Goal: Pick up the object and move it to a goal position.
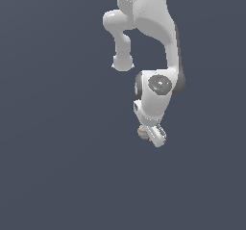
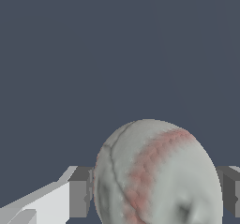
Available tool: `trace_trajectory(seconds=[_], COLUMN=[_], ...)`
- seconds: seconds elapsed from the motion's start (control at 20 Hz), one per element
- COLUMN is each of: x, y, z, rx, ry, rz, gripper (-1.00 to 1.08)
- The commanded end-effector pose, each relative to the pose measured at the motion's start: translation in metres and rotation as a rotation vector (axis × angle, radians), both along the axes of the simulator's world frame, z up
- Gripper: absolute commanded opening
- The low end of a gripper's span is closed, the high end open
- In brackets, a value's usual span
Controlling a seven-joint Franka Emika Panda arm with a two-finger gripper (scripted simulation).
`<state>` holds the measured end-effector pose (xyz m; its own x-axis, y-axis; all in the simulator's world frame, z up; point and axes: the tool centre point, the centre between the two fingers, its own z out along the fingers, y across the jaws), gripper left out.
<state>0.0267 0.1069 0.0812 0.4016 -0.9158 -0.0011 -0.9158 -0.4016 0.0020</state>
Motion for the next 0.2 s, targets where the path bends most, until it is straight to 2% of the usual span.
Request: trace_trajectory(seconds=[0.0,0.15], x=[-0.0032,-0.0045], y=[0.0018,0.0026], z=[0.0052,0.0069], rx=[0.000,0.000], ry=[-0.002,-0.002], rz=[-0.001,-0.001], gripper=[-1.00,-1.00])
